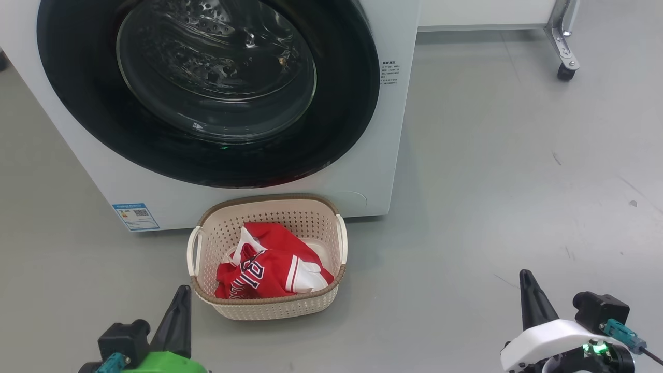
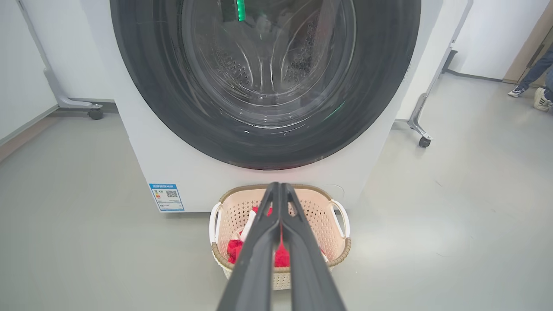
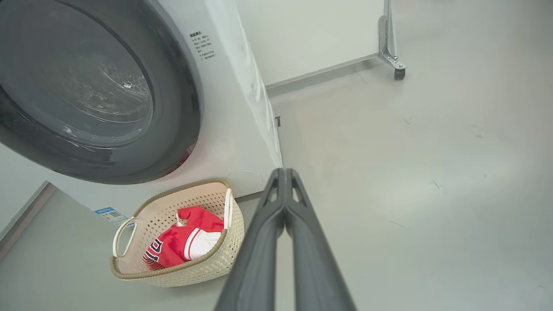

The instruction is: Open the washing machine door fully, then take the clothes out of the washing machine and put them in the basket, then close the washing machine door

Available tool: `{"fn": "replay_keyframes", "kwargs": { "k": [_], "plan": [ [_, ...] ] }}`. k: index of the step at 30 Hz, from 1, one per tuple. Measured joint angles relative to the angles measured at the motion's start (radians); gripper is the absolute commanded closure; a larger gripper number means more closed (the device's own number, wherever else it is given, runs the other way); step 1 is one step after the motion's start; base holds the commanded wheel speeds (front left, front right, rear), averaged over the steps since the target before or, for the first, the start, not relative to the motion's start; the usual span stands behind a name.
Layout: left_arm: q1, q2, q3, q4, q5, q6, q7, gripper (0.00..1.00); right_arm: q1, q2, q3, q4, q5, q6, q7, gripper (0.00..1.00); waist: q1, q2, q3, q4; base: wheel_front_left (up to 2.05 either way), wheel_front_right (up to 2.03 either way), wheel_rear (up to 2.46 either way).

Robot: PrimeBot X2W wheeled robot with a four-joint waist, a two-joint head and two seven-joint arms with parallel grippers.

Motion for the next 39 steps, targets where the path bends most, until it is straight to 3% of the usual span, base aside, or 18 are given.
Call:
{"fn": "replay_keyframes", "kwargs": {
  "k": [39],
  "plan": [
    [-0.021,-0.016,0.118,0.017,-0.491,-0.065,0.129,1.00,-0.042,0.030,-0.143,0.017,0.429,0.064,0.107,1.00,0.0000,0.0000,-0.008,0.002,0.00,0.00,0.00]
  ]
}}
